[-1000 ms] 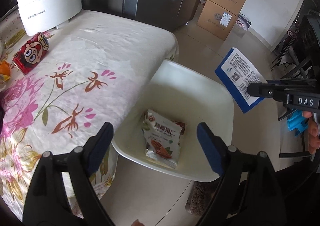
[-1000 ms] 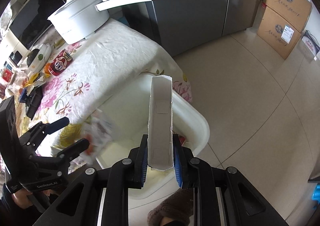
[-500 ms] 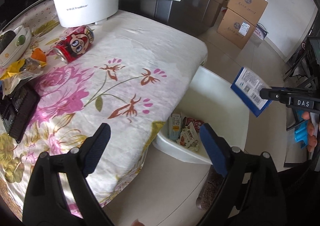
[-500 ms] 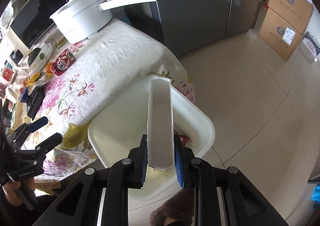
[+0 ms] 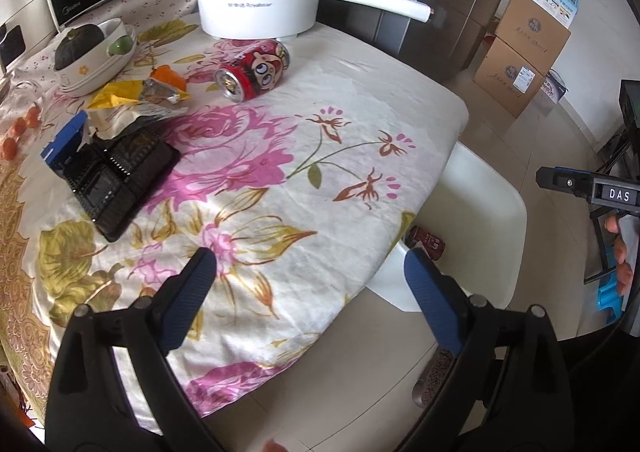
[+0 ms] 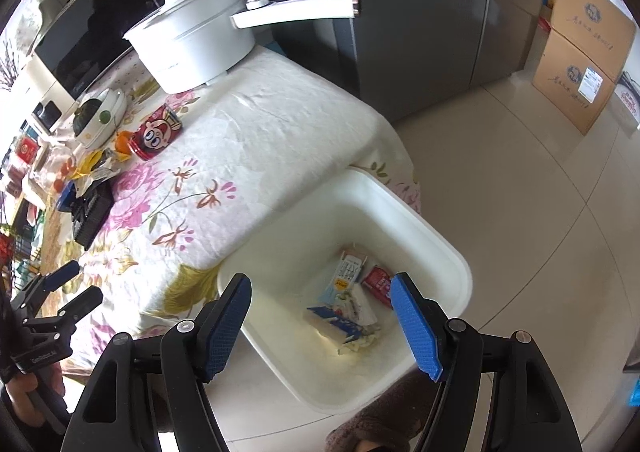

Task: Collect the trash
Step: 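Open the right gripper to drop the white strip into the bin, then move back to the table and grasp the blue biscuit box with the left gripper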

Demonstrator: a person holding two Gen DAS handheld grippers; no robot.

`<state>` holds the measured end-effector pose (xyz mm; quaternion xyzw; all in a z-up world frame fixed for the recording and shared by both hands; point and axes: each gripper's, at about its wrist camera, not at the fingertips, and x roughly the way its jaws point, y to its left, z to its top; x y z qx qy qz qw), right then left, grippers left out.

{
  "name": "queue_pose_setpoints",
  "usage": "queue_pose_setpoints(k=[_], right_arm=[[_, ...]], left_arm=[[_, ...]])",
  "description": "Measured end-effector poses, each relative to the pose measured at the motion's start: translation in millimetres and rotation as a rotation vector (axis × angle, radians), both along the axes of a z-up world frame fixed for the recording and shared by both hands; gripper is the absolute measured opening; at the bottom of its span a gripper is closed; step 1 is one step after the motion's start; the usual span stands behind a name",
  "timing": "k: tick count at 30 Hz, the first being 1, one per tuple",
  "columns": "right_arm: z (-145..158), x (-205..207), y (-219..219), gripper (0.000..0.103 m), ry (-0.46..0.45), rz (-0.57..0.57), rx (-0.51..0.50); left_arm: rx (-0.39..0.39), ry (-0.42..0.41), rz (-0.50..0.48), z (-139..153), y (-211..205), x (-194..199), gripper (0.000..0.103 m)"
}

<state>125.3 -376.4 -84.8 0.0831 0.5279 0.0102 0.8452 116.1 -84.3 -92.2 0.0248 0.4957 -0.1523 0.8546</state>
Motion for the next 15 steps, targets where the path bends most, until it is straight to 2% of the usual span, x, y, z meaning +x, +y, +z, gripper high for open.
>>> queue_pose_setpoints(k=[4,8,15], right_arm=[[2,6,22,0.076,-0.005,0.032,-0.009],[3,15,46,0.079,0.001,0.062,-0.012],[2,33,95,0.08,0.007,0.131,-0.011]], left_arm=[[0.024,-0.005,0.061,1,26,-5,0.102],[0.021,-0.01,0.147,2,60,-7,0.102],[-0.009,0.006,0.368,-3,127,-4,0.102]])
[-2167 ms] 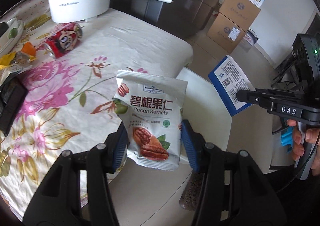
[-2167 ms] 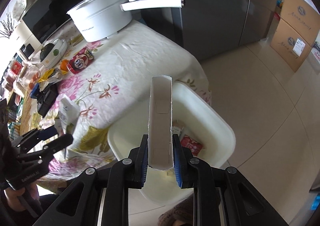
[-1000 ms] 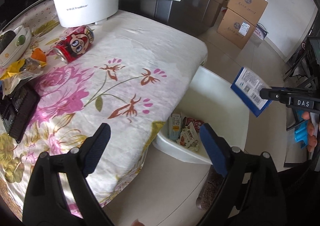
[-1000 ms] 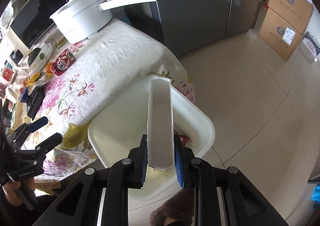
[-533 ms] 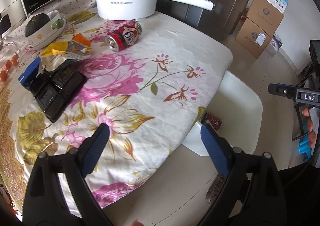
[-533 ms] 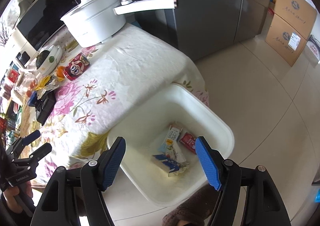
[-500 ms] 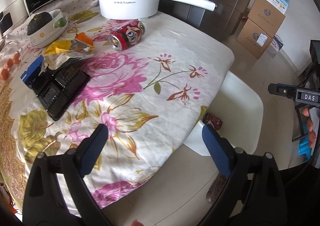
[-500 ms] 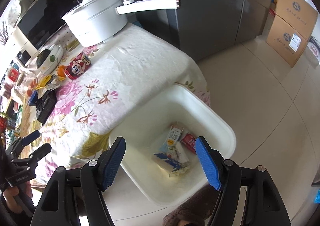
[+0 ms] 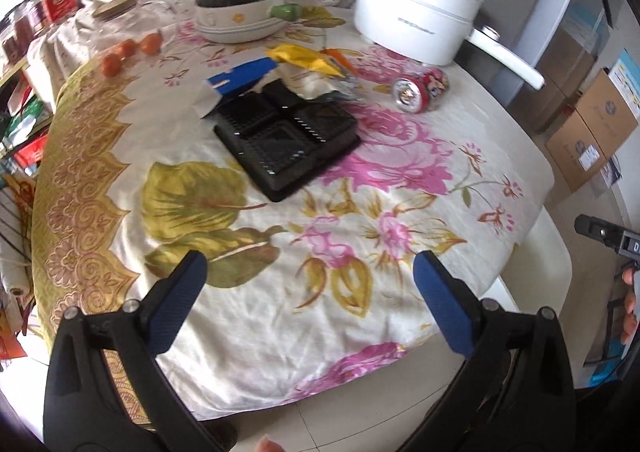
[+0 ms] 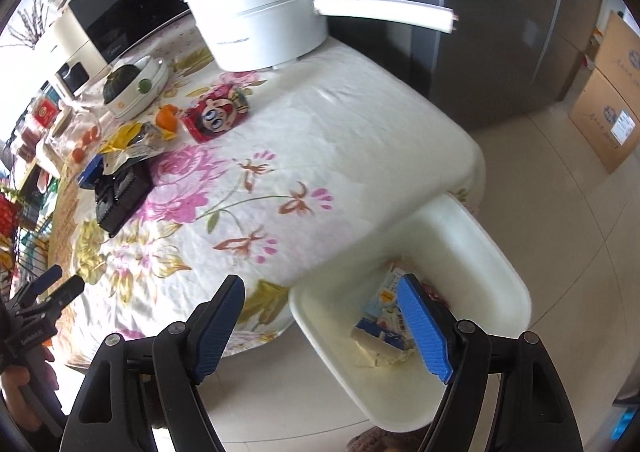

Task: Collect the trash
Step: 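Move back to the table and grasp the blue biscuit box with the left gripper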

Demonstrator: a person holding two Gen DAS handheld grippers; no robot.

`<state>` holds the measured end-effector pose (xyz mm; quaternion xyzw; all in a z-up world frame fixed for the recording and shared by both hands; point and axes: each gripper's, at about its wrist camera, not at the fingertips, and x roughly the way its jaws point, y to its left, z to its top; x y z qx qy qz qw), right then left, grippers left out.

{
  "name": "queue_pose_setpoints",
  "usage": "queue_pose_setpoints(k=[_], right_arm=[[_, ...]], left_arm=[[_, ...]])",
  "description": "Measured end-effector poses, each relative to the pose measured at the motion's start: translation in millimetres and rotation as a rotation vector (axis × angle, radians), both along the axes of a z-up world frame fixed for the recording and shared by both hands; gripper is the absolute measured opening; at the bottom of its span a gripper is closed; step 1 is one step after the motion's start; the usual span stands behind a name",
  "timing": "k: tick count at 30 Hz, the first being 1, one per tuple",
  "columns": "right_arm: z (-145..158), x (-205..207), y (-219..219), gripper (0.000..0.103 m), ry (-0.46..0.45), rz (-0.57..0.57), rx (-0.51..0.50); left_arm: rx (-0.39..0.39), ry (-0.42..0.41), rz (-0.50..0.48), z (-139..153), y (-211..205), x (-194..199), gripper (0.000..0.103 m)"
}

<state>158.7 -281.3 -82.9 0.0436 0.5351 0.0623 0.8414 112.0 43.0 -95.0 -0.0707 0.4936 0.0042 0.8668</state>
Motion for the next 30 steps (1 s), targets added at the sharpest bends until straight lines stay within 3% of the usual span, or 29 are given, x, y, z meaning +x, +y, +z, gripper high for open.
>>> queue_pose_setpoints(k=[4,13,17,24,28,30], right_arm=[[2,9,24,0.081,0.002,0.03,0.021],[1,28,56,0.083,0.02,0.041,0.069],[-1,35,65,0.083,0.021,0.052,0.044],[-10,46,64,0.083,0.039,0.046,0.015],[-15,52,64,0.083,0.05,0.041,-0.003],[-17,53,65,0.083,0.054,0.044,-0.012]], left_arm=[[-0.038,-0.019,0.037,-1,22,5,0.102],[0.143,-0.075,-0.025,0,47,46,0.102],[0.276,-0.068,-0.068,-3,47,72,0.102],[0.344,-0.052,-0.076,-11,50,113,0.102],[0.334,-0.034,-0.119,-21,45,130,0.102],[0.342,-0.037,-0.133,-23,42,135,0.095]])
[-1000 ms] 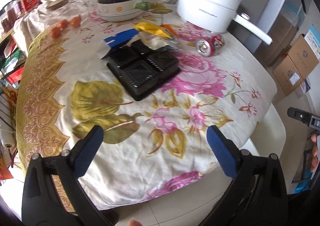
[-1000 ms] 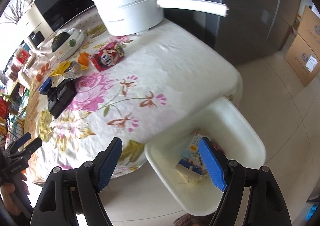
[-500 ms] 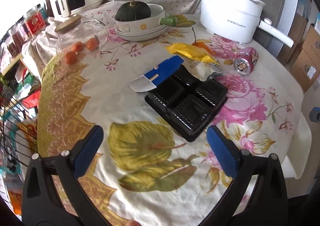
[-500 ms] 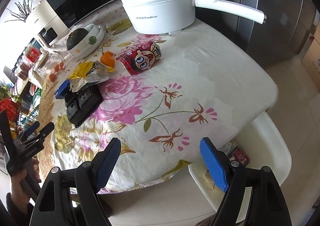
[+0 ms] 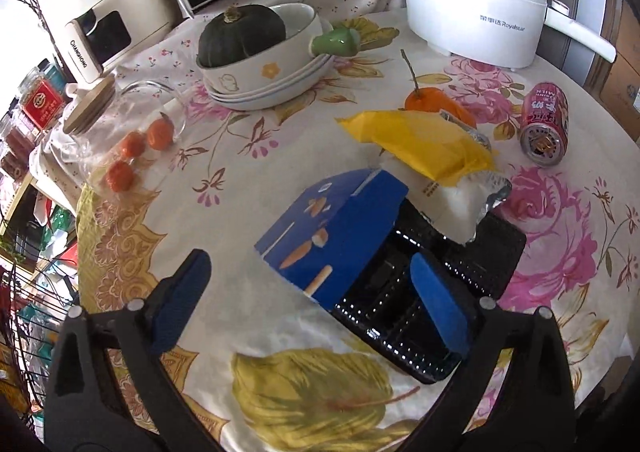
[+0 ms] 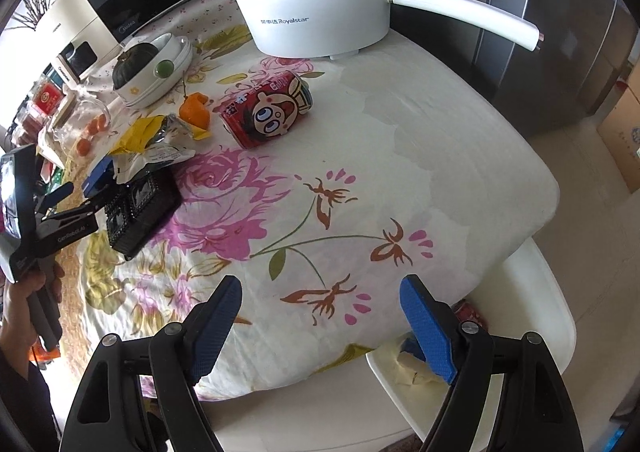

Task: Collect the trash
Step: 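Move back to the table and grasp the blue biscuit box with the left gripper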

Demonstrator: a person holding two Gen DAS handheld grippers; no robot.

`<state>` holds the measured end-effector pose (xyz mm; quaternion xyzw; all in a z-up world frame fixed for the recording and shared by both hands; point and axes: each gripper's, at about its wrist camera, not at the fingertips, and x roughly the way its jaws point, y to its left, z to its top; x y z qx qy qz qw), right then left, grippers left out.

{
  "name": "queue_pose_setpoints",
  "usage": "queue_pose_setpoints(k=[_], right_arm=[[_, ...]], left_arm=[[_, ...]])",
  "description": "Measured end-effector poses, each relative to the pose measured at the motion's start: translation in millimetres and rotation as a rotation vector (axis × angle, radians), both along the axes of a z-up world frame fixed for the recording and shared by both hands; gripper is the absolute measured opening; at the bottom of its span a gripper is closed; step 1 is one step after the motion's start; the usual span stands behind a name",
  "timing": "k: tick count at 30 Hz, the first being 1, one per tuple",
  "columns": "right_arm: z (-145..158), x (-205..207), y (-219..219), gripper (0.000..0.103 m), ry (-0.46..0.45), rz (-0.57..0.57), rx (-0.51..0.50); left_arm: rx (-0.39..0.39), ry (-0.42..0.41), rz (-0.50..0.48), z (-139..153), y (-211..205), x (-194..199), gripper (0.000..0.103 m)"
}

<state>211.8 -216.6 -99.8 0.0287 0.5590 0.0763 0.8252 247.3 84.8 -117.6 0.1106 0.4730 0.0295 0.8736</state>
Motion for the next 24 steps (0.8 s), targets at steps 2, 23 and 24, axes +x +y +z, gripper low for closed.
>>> queue_pose_setpoints(k=[2,23,24], right_arm=[[-2,1,2,0.083,0.002,0.006,-0.011],[5,-11,15,0.083,-0.02,0.041,-0.008],[6,-12,16,0.083,-0.02,0.04,-0.003]], left_arm=[[-0.008,0.0,-0.009,0,-2,2,0.086],[-0.265,-0.061,0.065,43,28,-53,0.027],[-0.298,-0.057,0.076,44,31,-58,0.026]])
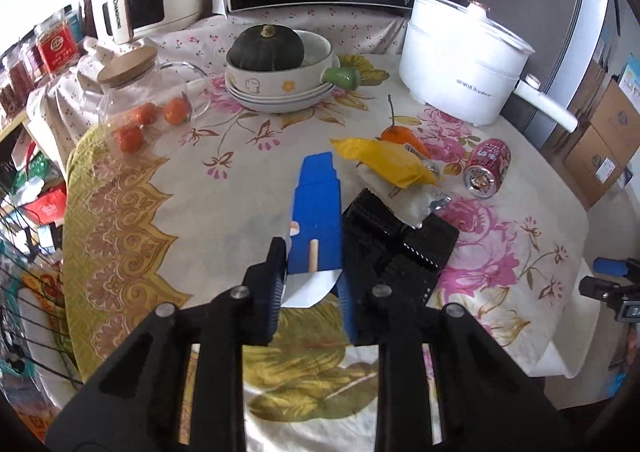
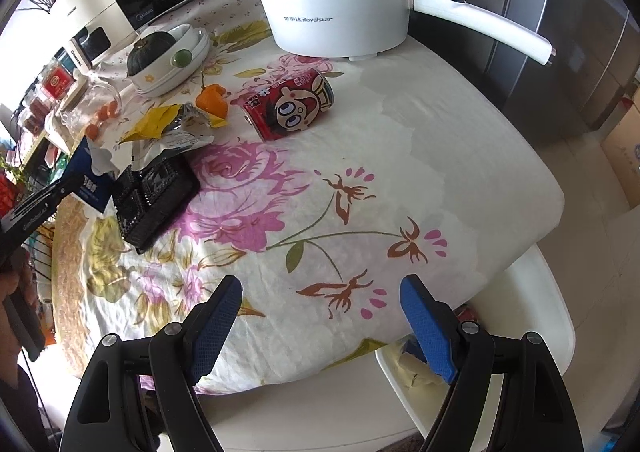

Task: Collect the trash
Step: 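Move back to the table and grasp the blue biscuit box with the left gripper, then lift the blue box with the left gripper while the right gripper grasps the black plastic tray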

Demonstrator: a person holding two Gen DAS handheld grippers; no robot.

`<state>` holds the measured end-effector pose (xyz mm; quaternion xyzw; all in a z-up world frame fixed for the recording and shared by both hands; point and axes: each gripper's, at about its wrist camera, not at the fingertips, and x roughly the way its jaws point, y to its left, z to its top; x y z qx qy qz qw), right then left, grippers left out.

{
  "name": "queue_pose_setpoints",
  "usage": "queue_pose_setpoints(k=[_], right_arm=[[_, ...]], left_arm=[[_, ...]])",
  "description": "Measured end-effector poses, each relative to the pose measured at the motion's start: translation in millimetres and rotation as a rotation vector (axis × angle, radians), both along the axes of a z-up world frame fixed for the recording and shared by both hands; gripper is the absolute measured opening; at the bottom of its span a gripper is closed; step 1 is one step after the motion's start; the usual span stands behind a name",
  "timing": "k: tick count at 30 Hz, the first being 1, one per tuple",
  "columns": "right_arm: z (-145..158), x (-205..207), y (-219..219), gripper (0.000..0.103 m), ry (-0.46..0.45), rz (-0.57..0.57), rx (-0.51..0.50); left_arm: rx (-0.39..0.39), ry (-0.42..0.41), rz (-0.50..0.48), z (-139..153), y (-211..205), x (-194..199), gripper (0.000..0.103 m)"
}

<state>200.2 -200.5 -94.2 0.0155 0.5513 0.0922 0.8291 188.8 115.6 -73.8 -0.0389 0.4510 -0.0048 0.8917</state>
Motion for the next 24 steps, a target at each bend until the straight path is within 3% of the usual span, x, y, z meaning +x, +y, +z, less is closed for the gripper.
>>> queue_pose_setpoints(k=[5,8,13,17,24], right_arm=[[2,-5,9,0.083,0.001,0.012,0.018],[1,-8,17,0.083,0.001,0.03,0.013],[-6,-12,27,0.083,0.009,0.049,-0.008],[-11,-14,30,0.083,0.019,0.049,-0.021],[-18,-16,37,0.083,0.032,0.058,-0.033]], left_arm=[[-0.168,0.068,0.07,-4,18,-29,0.025],[-0.183,0.088,0.084,-13,22,-45,0.025],[-0.192,0.159,0.107,-37,25,-52,0.047],[-0.158,0.187,0.2,-48,31,-52,0.077],[-0.123,0.23,0.329,-54,43,-41,0.085]])
